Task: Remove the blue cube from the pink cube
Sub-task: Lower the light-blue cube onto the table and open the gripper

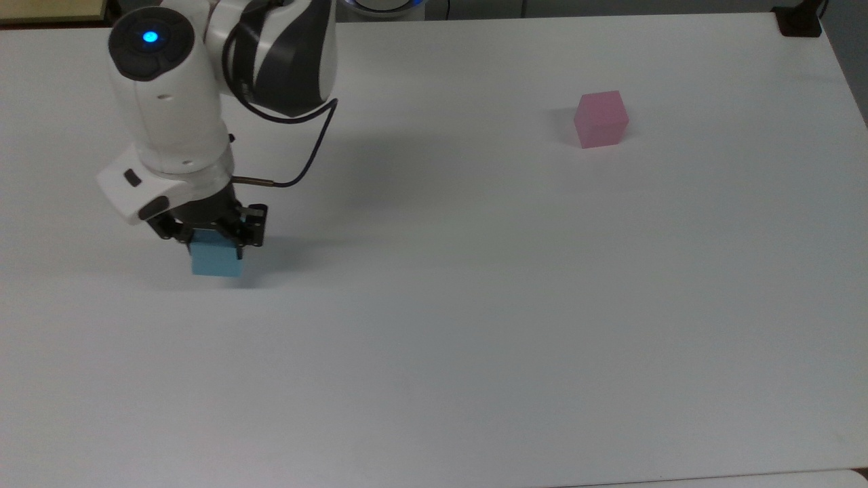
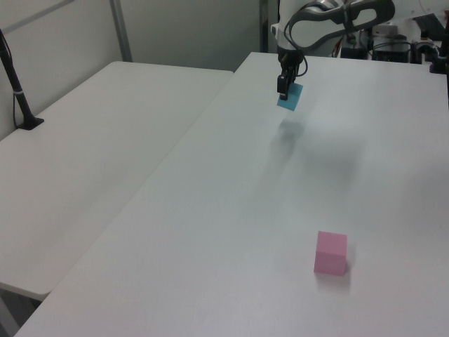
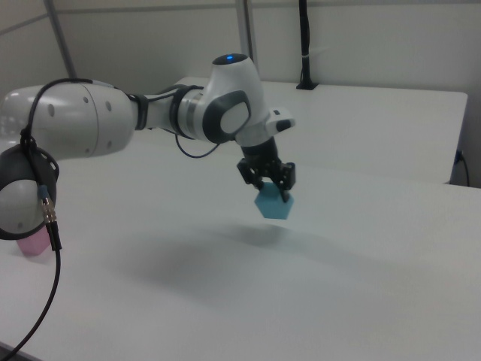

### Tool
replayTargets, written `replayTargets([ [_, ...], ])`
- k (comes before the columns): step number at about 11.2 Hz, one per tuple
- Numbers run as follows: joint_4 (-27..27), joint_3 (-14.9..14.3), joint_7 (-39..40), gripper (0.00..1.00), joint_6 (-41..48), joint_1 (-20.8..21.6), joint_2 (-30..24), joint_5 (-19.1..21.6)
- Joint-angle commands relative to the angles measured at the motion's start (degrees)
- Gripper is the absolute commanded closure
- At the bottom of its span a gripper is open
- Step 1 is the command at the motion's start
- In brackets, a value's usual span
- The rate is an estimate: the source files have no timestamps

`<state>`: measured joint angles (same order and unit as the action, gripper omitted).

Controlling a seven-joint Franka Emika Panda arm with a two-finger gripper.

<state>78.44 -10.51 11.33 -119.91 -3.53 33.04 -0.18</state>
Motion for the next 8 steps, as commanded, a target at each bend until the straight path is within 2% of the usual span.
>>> replayTargets([
  [1, -1.6, -0.4, 1.7, 0.83, -8.6, -2.2, 5.3, -0.4],
  [4, -1.6, -1.3, 1.7, 0.80, -11.0, -2.6, 7.6, -0.3],
  [5, -1.5, -1.3, 1.4, 0.77, -12.7, -2.6, 8.3, -0.3],
  [6, -1.3, -1.3, 1.2, 0.68, -14.6, -2.6, 8.7, -0.2],
  [7, -1.2, -1.5, 1.2, 0.53, -15.5, -2.7, 9.1, 0.0],
  [8, -1.2, -1.6, 1.2, 0.17, -15.7, -2.7, 9.2, 0.0],
])
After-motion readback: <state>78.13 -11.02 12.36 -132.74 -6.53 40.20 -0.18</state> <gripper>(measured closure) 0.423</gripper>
